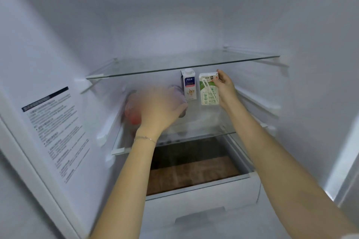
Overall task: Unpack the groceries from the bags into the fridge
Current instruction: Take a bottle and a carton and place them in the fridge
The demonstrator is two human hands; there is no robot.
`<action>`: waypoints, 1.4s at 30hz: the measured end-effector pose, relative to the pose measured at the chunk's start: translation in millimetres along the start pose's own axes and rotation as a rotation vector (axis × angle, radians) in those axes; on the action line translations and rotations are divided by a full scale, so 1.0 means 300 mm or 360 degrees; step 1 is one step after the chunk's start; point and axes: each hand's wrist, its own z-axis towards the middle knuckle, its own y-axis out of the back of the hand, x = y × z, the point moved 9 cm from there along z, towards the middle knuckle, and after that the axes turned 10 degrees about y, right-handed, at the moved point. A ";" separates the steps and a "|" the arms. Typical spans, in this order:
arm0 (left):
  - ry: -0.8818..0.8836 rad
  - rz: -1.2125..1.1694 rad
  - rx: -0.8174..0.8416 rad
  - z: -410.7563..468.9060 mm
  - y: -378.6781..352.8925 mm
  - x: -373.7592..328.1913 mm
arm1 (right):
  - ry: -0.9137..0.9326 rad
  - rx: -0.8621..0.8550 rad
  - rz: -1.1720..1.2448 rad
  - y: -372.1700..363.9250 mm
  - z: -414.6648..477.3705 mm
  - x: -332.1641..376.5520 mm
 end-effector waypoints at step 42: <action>-0.0007 -0.0166 -0.0009 0.106 -0.102 -0.016 | -0.0036 0.0202 -0.1233 0.000 0.146 -0.135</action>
